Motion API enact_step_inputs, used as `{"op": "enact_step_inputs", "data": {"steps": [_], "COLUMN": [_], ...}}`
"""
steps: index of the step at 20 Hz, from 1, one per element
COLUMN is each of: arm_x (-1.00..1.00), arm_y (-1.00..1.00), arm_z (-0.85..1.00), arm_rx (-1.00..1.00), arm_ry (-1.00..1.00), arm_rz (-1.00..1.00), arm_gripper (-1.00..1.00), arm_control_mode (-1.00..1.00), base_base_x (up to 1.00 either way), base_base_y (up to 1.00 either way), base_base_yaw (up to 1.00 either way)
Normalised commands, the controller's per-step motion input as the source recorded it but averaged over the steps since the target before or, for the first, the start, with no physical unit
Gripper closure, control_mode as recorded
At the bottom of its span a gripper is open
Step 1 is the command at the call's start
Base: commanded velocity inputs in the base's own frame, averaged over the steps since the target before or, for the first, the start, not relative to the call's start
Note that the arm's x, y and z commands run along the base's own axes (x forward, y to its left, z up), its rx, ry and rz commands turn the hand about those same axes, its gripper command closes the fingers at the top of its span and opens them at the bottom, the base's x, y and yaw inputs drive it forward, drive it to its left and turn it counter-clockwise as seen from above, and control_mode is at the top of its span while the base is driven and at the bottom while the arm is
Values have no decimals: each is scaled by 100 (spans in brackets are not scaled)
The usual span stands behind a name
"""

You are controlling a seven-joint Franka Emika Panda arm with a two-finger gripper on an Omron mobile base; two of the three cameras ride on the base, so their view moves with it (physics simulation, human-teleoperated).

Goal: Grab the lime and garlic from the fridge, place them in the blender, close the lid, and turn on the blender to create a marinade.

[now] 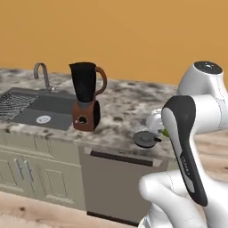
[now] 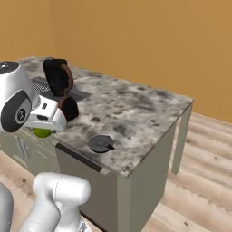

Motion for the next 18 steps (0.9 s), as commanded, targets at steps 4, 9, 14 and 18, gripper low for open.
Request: {"op": "enact_step_inputs", "data": {"steps": [4,9,14,18], "arm_x": [0,0,0,0], "arm_y": [0,0,0,0], "arm_z": [0,0,0,0], "arm_rx": [0,0,0,0], "arm_ry": [0,0,0,0], "arm_rz": [0,0,0,0], "arm_gripper": [100,100,100,100], "arm_control_mode": [100,100,100,100], "base_base_x": [0,3,0,8], "base_base_y": [64,75,86,34], "base_base_yaw": [-56,-49,-44,-36]}}
